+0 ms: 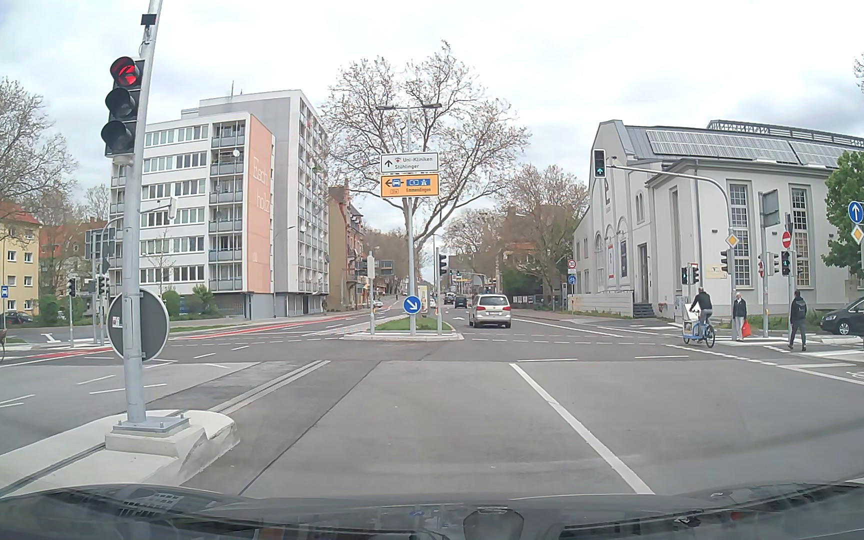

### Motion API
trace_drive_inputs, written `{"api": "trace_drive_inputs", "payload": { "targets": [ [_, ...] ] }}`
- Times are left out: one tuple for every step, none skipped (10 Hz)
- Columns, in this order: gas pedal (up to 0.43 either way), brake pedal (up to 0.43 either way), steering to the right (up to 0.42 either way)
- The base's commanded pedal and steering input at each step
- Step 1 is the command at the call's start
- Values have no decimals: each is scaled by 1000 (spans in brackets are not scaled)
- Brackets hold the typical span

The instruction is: Follow the waypoints while adhering to traffic rules and regulations

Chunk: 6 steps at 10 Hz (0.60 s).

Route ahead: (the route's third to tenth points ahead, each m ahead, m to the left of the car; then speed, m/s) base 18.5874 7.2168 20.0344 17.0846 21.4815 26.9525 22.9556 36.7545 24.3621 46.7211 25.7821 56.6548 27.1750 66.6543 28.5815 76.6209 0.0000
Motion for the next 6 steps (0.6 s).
{"api": "trace_drive_inputs", "payload": {
  "targets": [
    [0, 201, -1],
    [0, 201, -1],
    [0, 201, -1],
    [0, 201, -1],
    [0, 201, -1],
    [0, 201, -1]
  ]
}}
